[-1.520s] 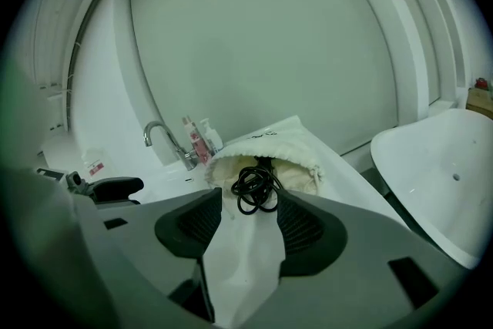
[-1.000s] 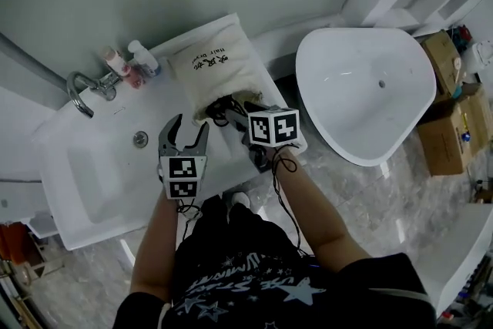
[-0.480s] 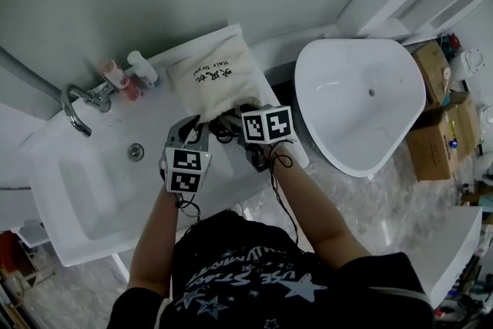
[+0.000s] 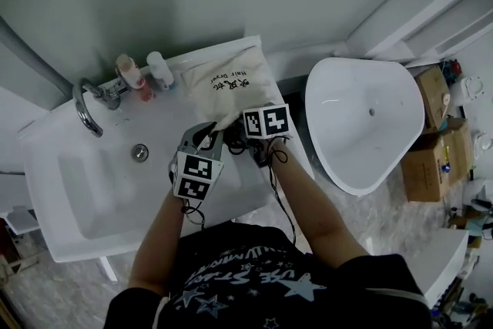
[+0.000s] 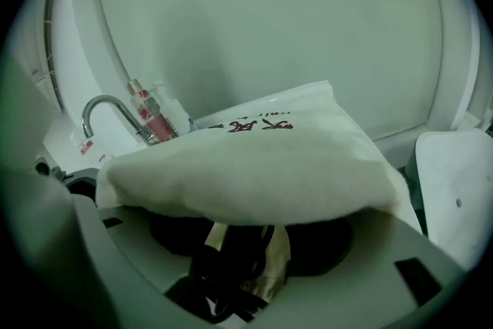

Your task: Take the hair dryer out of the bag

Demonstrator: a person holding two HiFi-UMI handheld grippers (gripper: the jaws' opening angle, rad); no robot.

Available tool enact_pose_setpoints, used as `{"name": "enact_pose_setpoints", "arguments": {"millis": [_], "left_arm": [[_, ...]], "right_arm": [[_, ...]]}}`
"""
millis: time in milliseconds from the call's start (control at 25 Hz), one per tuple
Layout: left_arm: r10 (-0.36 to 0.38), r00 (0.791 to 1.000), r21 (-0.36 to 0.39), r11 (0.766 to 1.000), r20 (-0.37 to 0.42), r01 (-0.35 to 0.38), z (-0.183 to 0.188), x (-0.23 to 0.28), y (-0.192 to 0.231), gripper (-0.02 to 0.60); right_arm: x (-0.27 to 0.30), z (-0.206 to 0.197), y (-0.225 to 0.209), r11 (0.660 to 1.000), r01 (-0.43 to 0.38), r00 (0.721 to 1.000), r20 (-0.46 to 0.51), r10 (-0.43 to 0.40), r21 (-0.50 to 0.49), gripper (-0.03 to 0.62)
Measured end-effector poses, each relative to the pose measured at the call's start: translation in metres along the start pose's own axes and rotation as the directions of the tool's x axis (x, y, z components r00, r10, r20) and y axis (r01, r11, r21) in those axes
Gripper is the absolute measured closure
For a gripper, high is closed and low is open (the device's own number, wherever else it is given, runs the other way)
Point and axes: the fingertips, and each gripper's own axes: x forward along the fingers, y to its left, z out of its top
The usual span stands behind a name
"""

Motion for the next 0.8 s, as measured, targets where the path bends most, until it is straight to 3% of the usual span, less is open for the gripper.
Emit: {"name": "enact_pose_setpoints", "arguments": {"millis": [360,560,800], "left_arm": [[-0.017,1.0,-0.033,0.999,0.001,0.017,-0.009,0.003,0.005,0.528],[-0.011,1.0,-0.032,0.999,-0.004,0.011,-0.012,0.004,0.009,0.528],[-0.002,1.0,-0.032,0.999,-0.008,0.002,-0.01,0.005,0.01,0.528]], "right_arm": [[0.035,-0.004,-0.006,0.997,0.057,0.993,-0.099,-0.062,-0.047,0.368],[0.041,-0.008,-0.006,0.995,0.05,0.988,-0.144,-0.062,-0.089,0.384],[0.034,-0.011,-0.008,0.996,0.061,0.982,-0.174,-0.072,-0.067,0.416]]}}
